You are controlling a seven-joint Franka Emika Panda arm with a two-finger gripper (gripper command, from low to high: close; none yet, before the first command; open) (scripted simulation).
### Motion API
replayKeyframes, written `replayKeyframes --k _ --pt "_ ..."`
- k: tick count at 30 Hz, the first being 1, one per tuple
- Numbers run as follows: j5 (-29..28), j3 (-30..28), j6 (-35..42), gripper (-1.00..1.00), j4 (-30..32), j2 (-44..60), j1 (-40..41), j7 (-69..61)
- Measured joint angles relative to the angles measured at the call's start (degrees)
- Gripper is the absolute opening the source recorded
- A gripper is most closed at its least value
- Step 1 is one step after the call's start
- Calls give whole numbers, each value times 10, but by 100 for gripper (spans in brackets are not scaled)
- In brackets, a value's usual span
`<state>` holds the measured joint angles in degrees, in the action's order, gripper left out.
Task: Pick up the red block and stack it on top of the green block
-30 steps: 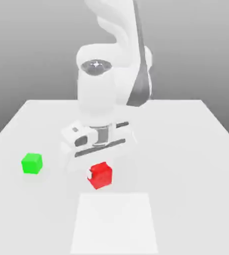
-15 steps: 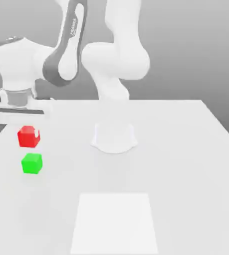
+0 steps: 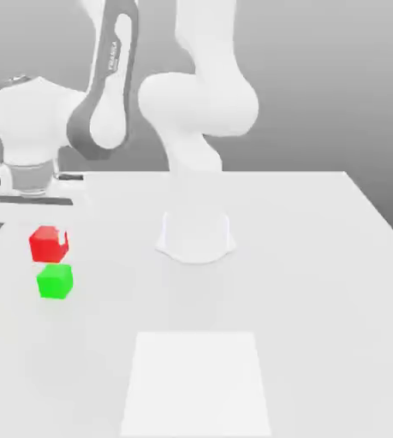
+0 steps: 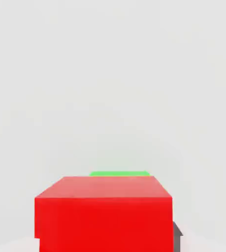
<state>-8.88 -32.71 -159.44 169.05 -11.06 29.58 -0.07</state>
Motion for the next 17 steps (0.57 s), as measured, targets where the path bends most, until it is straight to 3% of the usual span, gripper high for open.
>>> replayKeyframes --k 17 --pt "98 -25 -70 -100 -1 85 -54 -67"
